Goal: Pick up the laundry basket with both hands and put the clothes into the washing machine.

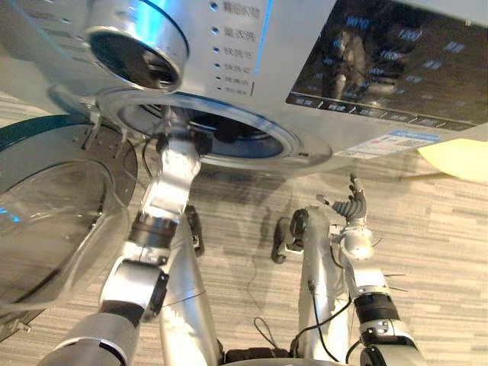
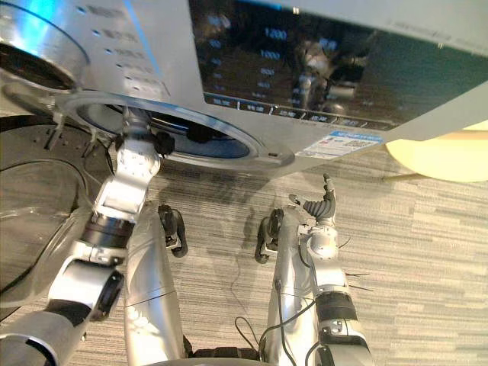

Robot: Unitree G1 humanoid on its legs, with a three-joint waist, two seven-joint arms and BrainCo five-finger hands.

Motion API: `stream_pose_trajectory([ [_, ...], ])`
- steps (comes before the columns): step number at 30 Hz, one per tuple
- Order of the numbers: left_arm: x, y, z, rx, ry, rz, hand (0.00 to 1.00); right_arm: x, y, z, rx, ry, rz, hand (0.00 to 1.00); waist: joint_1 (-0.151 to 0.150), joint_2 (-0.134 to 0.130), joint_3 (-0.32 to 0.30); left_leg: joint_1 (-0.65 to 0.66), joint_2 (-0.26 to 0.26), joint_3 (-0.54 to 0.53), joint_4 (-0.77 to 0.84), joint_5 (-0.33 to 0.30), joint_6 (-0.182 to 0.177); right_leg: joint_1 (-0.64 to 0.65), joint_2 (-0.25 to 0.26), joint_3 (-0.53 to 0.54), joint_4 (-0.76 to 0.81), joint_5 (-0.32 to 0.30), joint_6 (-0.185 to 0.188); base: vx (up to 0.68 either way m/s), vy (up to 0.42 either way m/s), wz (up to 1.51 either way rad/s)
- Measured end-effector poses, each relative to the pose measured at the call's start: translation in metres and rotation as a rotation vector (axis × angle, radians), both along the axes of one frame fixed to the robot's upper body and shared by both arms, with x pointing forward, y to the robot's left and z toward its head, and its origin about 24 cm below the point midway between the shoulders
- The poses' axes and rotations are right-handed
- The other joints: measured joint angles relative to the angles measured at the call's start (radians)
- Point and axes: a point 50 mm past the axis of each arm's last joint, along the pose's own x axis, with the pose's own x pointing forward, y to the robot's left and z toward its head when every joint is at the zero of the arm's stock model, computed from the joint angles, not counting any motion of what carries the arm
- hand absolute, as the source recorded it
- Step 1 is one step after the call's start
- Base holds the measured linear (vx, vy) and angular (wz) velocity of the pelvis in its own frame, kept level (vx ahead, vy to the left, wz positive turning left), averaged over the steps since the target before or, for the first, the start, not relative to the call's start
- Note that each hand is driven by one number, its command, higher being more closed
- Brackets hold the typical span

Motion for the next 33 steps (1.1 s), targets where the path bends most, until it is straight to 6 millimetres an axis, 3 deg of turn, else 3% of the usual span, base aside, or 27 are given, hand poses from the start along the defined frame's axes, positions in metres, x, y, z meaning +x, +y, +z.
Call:
stream_pose_trajectory([
  [1, -0.003, 0.001, -0.008, -0.027, 0.023, -0.002, 0.0, -0.001, 0.0, -0.001, 0.0, 0.004, -0.001, 0.0, 0.0, 0.001, -0.003, 0.012, -0.001, 0.0, -0.012, 0.002, -0.003, 0.014, 0.0, -0.004, -0.01, 0.0, 0.0, 0.05, -0.066, 0.11],
  [7, -0.047, 0.01, -0.098, -0.275, 0.292, 0.018, 0.0, -0.028, -0.002, -0.035, 0.026, 0.136, -0.006, 0.0, 0.025, 0.004, -0.053, 0.188, -0.008, 0.005, -0.191, 0.038, -0.025, 0.203, 0.001, -0.062, -0.179, 0.012, -0.017, 0.1, -0.068, 0.13],
  [12, -0.108, 0.031, -0.184, -0.374, 0.603, 0.134, 0.0, -0.069, 0.001, -0.084, 0.08, 0.333, -0.021, 0.0, 0.031, 0.016, -0.129, 0.48, -0.026, 0.039, -0.49, 0.115, -0.034, 0.507, 0.007, -0.125, -0.474, 0.077, -0.006, 0.18, -0.035, 0.21],
  [15, -0.129, 0.037, -0.212, -0.382, 0.734, 0.161, 0.0, -0.086, -0.001, -0.102, 0.093, 0.421, -0.022, 0.0, 0.048, 0.029, -0.155, 0.613, -0.027, 0.071, -0.615, 0.146, -0.029, 0.636, 0.013, -0.136, -0.609, 0.124, 0.006, 0.19, 0.067, 0.04],
  [19, -0.163, 0.047, -0.256, -0.407, 0.951, 0.218, 0.0, -0.116, 0.004, -0.137, 0.169, 0.593, -0.036, 0.0, 0.049, 0.038, -0.217, 0.807, -0.048, 0.128, -0.819, 0.202, -0.015, 0.825, 0.018, -0.147, -0.84, 0.207, 0.038, 0.13, 0.086, -0.01],
  [21, -0.173, 0.049, -0.267, -0.417, 1.015, 0.24, 0.0, -0.125, 0.003, -0.147, 0.185, 0.644, -0.049, 0.0, 0.047, 0.045, -0.243, 0.863, -0.059, 0.146, -0.892, 0.226, -0.009, 0.88, 0.019, -0.148, -0.926, 0.243, 0.048, 0.11, 0.081, -0.08],
  [22, -0.186, 0.05, -0.281, -0.428, 1.099, 0.255, 0.0, -0.139, -0.002, -0.158, 0.204, 0.715, -0.073, 0.0, 0.046, 0.052, -0.28, 0.93, -0.078, 0.171, -0.995, 0.264, -0.001, 0.94, 0.019, -0.148, -1.036, 0.292, 0.061, 0.11, 0.09, -0.06],
  [27, -0.208, 0.057, -0.298, -0.403, 1.224, 0.28, 0.0, -0.162, -0.011, -0.176, 0.234, 0.843, -0.12, 0.0, 0.024, 0.061, -0.323, 1.072, -0.129, 0.207, -1.239, 0.372, 0.011, 1.062, 0.018, -0.147, -1.273, 0.407, 0.084, 0.1, 0.08, -0.05],
  [33, -0.212, 0.064, -0.302, -0.376, 1.264, 0.299, 0.0, -0.147, -0.02, -0.172, 0.213, 0.833, -0.117, 0.0, 0.02, 0.06, -0.319, 1.127, -0.14, 0.289, -1.307, 0.4, 0.014, 1.06, 0.036, -0.067, -1.335, 0.481, 0.088, 0.0, 0.048, -0.41],
])
